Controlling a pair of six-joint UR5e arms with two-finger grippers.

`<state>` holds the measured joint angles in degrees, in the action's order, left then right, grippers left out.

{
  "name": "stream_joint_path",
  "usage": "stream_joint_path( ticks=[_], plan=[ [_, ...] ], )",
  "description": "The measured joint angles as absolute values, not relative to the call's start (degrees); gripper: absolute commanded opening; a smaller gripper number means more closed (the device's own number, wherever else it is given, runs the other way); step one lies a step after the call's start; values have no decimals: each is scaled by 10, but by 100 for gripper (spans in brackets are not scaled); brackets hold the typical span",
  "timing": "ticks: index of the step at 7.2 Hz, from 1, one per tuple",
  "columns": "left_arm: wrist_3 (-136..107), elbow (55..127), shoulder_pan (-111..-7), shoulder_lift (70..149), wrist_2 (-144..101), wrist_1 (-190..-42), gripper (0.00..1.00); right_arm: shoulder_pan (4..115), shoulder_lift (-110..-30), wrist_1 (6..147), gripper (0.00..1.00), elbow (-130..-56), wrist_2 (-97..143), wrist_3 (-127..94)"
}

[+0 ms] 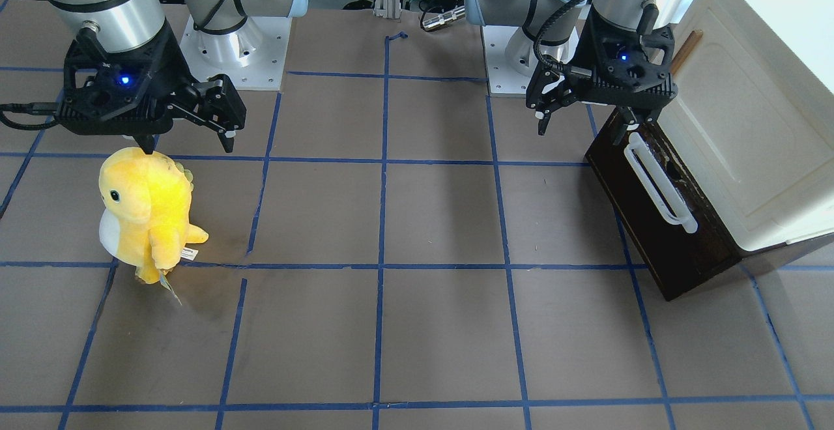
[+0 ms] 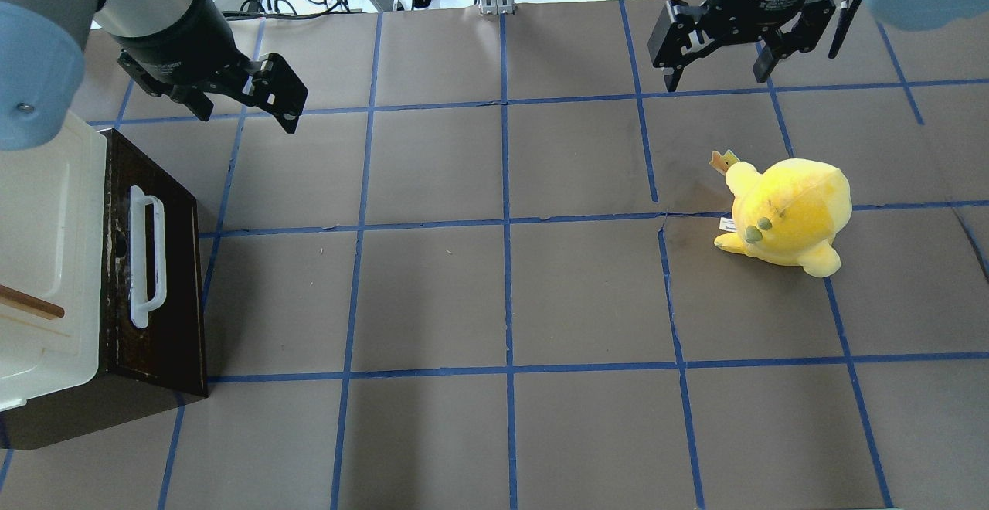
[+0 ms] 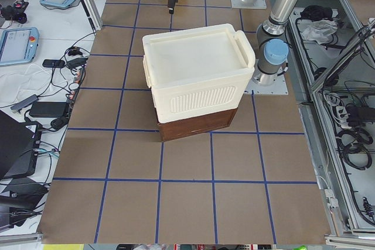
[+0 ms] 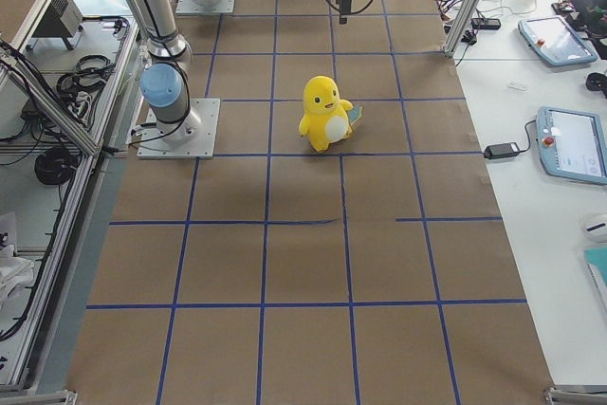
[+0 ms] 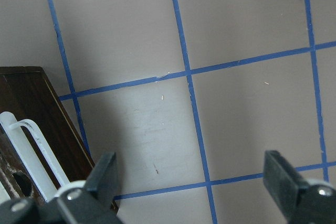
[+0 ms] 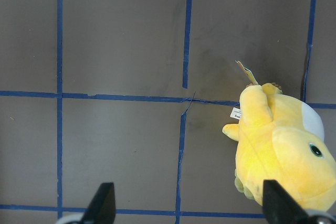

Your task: Pull drawer sideways

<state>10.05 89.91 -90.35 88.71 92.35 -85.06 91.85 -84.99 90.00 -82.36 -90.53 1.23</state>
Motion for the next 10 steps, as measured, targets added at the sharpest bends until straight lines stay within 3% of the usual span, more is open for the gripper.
stream_joint_path(
  ticks=[10],
  plan=[
    [-14, 902, -918, 905, 970, -855, 100, 918, -850, 900, 100, -824, -905, 12]
  ],
)
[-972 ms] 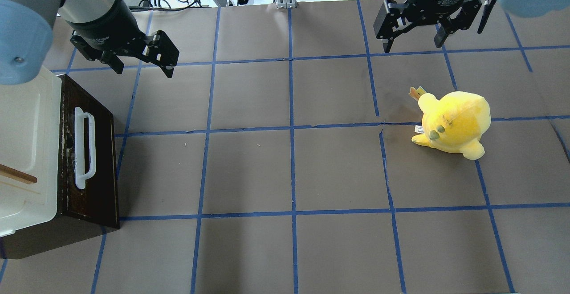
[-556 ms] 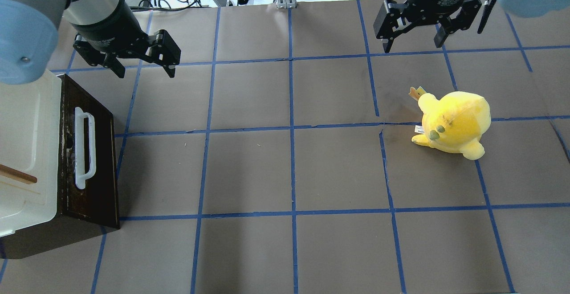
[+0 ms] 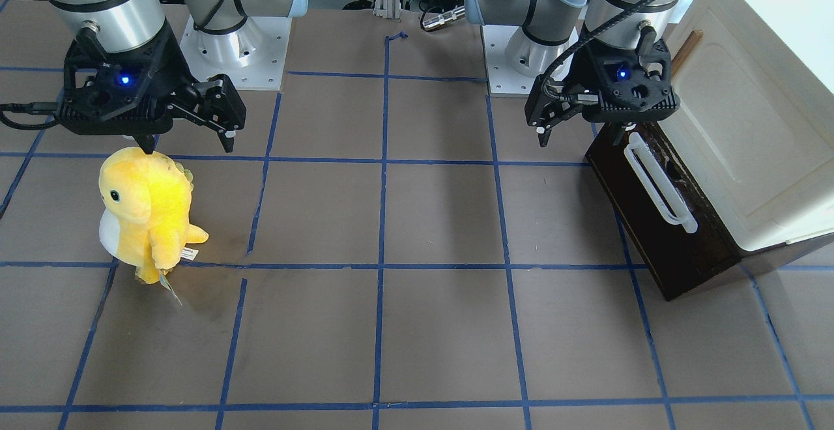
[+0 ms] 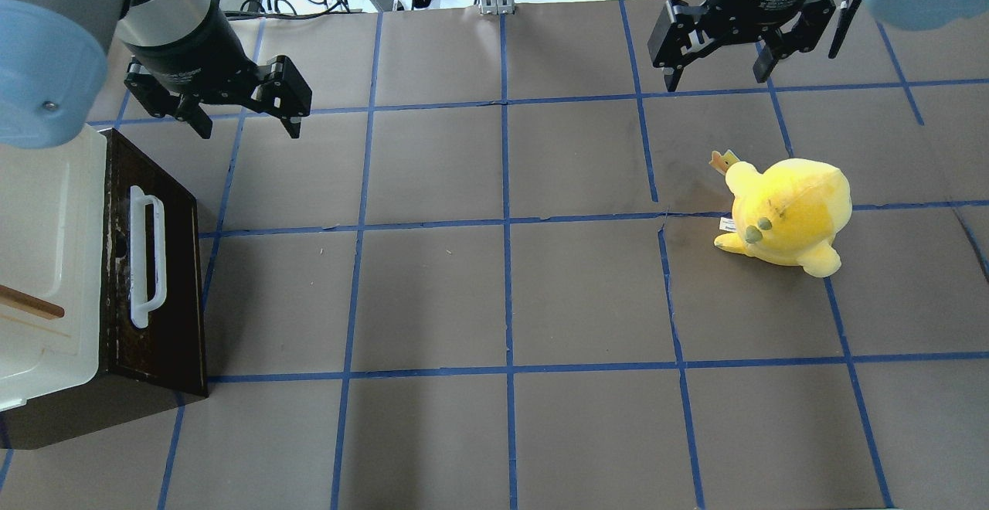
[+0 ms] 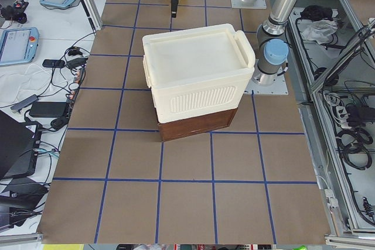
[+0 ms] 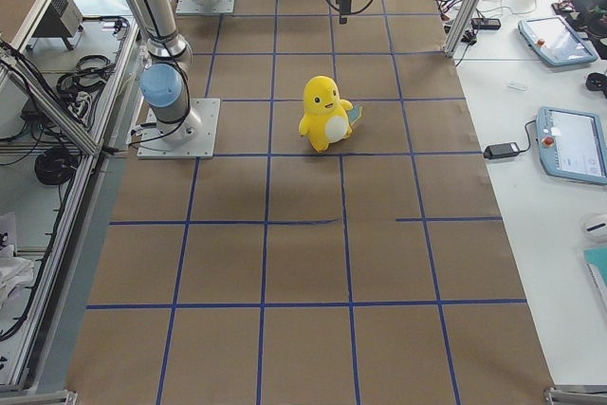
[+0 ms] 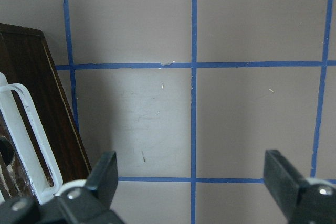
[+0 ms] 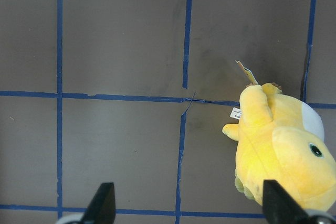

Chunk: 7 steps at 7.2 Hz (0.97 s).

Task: Pull drawer sideways
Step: 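Move the left gripper down to the white handle on the wooden drawer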

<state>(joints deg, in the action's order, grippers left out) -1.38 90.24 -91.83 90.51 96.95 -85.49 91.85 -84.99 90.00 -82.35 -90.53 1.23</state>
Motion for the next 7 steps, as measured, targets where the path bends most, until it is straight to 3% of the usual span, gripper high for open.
stream_joint_path(
  ticks=[3, 7],
  plan=[
    [-99, 915, -958, 933, 1041, -844, 100, 918, -850, 900, 100, -824, -905, 12],
    [-239, 1019, -968, 959, 1184, -844, 100, 918, -850, 900, 100, -824, -905, 12]
  ],
)
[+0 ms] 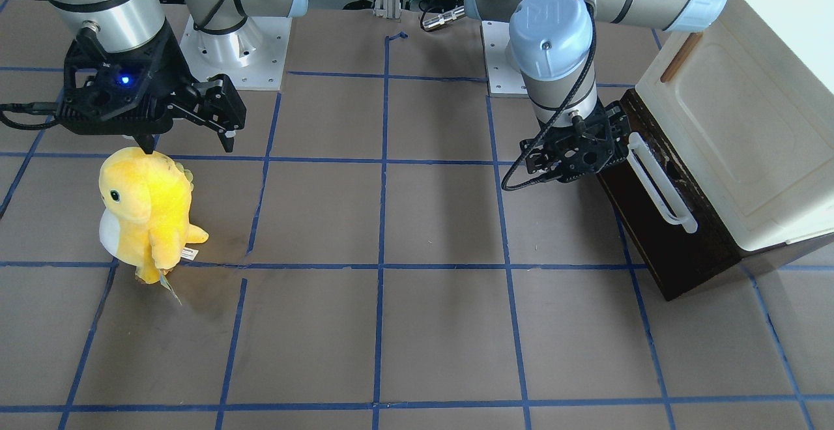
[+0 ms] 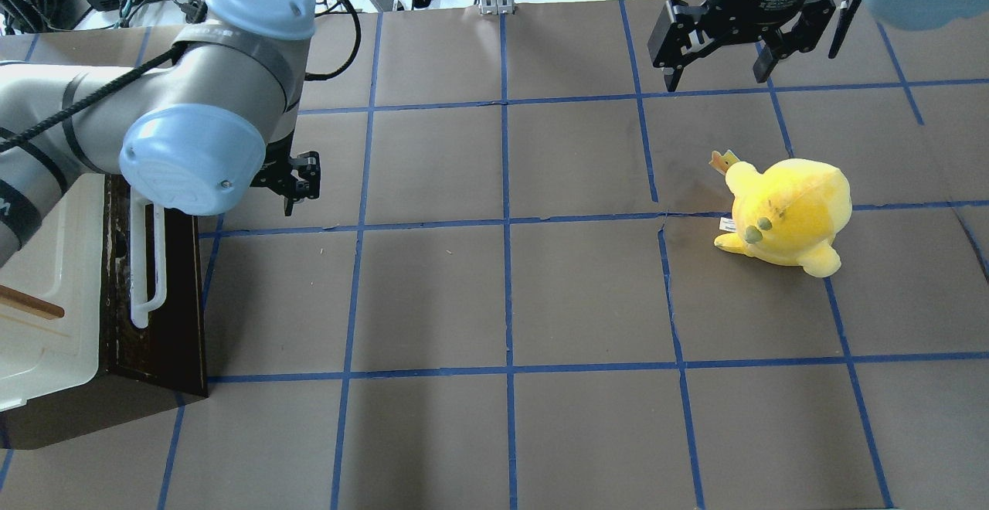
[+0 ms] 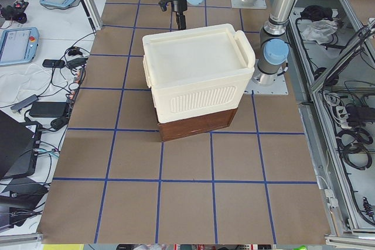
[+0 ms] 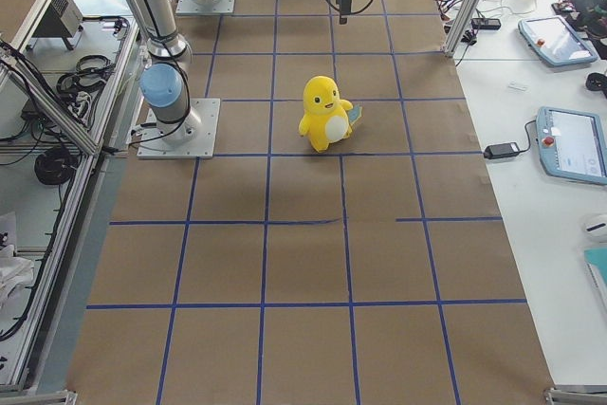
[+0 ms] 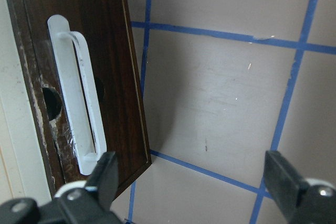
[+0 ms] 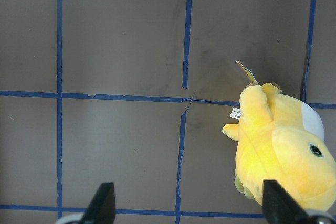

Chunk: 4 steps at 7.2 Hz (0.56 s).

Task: Pull drawer sideways
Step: 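Move the left gripper down to the white handle on the wooden drawer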

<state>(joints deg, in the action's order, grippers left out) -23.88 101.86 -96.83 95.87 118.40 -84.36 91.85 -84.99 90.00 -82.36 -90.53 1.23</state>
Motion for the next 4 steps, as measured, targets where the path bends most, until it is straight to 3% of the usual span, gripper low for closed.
stream_joint_path(
  ticks=[4],
  plan=[
    [-316, 1074, -969, 1003, 1335, -846, 100, 918, -850, 900, 100, -824, -905, 12]
  ],
)
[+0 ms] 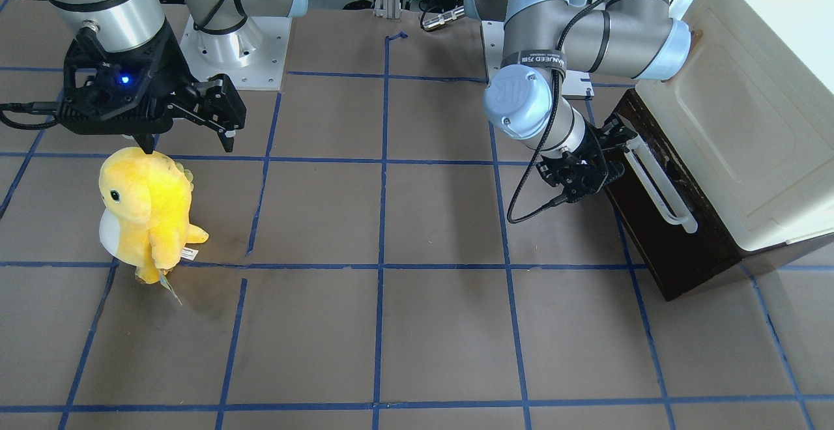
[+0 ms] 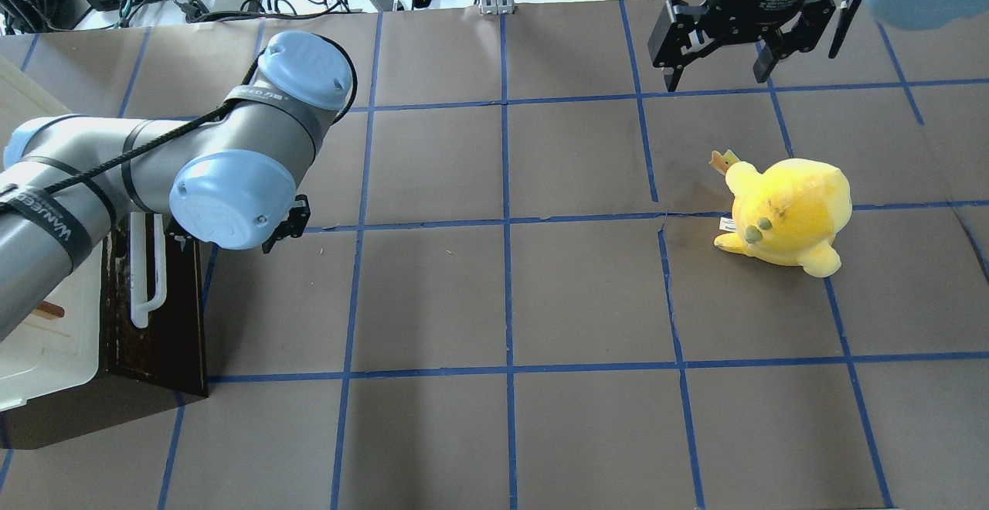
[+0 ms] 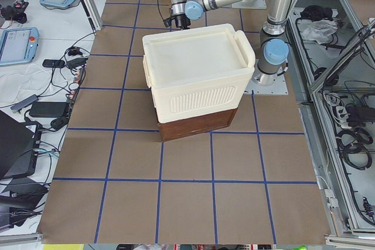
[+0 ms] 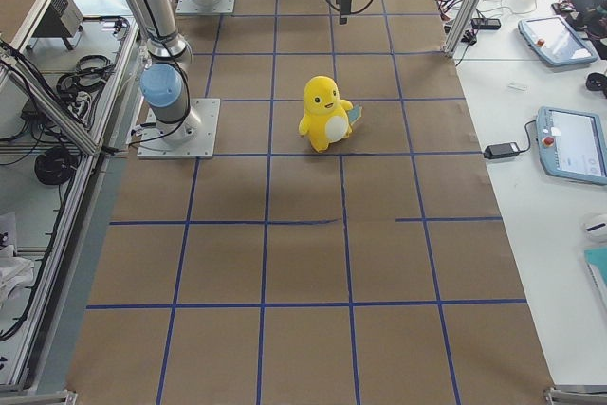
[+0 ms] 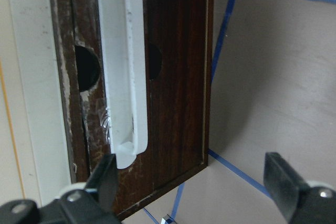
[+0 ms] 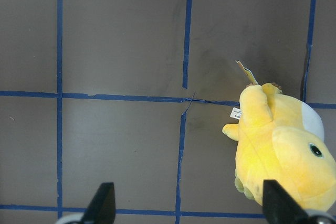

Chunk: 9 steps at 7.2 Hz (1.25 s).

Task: Pull drawer sideways
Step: 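Move the left gripper down to the white handle on the wooden drawer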

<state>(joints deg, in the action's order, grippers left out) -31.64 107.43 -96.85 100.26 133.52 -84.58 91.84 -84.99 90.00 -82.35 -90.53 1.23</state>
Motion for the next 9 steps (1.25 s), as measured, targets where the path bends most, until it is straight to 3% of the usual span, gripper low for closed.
stream_joint_path(
  ticks=[9],
  plan=[
    [-314, 1097, -940, 1064, 1455, -852, 100, 918, -850, 900, 100, -824, -905, 12]
  ],
)
